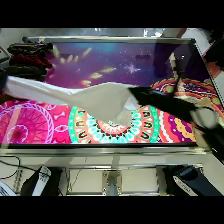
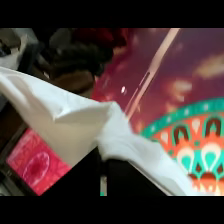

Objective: Fold the shirts.

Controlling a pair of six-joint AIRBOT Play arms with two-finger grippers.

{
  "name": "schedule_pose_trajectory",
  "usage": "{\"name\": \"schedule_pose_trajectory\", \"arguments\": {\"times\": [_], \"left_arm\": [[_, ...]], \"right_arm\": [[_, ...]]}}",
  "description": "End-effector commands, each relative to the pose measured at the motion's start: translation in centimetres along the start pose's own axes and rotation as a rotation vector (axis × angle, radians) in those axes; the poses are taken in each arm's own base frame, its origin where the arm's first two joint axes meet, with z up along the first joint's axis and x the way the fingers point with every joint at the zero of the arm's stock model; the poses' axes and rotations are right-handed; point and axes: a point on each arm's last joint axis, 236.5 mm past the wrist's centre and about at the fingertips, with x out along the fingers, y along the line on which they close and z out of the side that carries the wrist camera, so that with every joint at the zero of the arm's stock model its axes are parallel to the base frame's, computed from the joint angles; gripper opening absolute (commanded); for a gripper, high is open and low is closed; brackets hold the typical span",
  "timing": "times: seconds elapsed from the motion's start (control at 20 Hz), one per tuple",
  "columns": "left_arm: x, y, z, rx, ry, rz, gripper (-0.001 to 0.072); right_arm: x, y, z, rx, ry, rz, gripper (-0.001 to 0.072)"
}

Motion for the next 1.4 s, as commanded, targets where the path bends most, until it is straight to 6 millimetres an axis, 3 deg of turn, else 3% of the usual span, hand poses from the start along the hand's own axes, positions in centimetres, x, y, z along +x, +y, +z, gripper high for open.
{"name": "schedule_pose_trajectory", "arguments": {"times": [0.0,0.1,0.15,0.2,0.3,0.4,0.45,0.6,0.7,0.8,0.85,0.95,1.0,1.1,1.2,1.3,1.35], "left_arm": [[-7.8,-13.7,3.5,0.394,-0.168,-0.053,0.0011],[-11.0,-17.9,4.3,0.531,-0.231,0.021,0.0011],[-12.0,-19.2,5.0,0.579,-0.25,0.056,0.0011],[-12.9,-20.7,5.5,0.609,-0.256,0.073,0.0011],[-13.0,-22.3,5.0,0.648,-0.172,0.059,0.0011],[-12.1,-23.3,5.3,0.622,-0.134,-0.018,0.001],[-11.3,-22.5,5.7,0.591,-0.112,-0.031,0.001],[-6.5,-18.1,4.4,0.491,0.076,-0.074,0.0009],[-0.5,-14.4,0.2,0.513,0.297,-0.059,0.0009],[7.0,-9.1,-6.1,0.651,0.532,0.06,0.001],[11.2,-6.1,-8.6,0.715,0.589,0.15,0.0011],[18.4,-1.3,-11.6,0.795,0.582,0.281,0.001],[21.5,1.0,-13.5,0.795,0.58,0.314,0.001],[25.2,5.2,-17.5,0.781,0.645,0.34,0.0011],[27.2,8.4,-20.1,0.761,0.696,0.362,0.0012],[28.9,9.7,-20.7,0.752,0.666,0.364,0.0021],[29.6,9.4,-20.1,0.727,0.617,0.361,0.0207]], "right_arm": [[-14.7,7.8,9.3,-0.237,-0.387,-0.013,0.0016],[-22.9,12.9,13.1,-0.354,-0.59,-0.004,0.0015],[-25.9,14.7,14.4,-0.406,-0.663,-0.015,0.0015],[-28.0,16.1,15.4,-0.463,-0.702,-0.041,0.0015],[-29.0,16.1,16.9,-0.535,-0.701,-0.133,0.0015],[-25.9,12.7,17.5,-0.508,-0.59,-0.236,0.0014],[-23.0,9.3,16.9,-0.456,-0.479,-0.307,0.0014],[-12.5,-1.5,11.4,-0.296,-0.081,-0.455,0.0014],[-5.9,-8.7,6.0,-0.208,0.148,-0.516,0.0014],[-0.7,-14.8,1.0,-0.145,0.297,-0.56,0.0014],[1.7,-17.6,-1.0,-0.131,0.337,-0.577,0.0013],[5.6,-22.8,-3.9,-0.092,0.374,-0.61,0.0013],[7.1,-25.2,-5.3,-0.07,0.378,-0.625,0.0014],[9.3,-29.7,-7.5,0.005,0.356,-0.652,0.0014],[10.2,-33.2,-8.8,0.08,0.327,-0.68,0.0015],[10.8,-35.2,-8.3,0.112,0.281,-0.698,0.0025],[11.1,-35.5,-7.0,0.116,0.237,-0.697,0.015]]}}
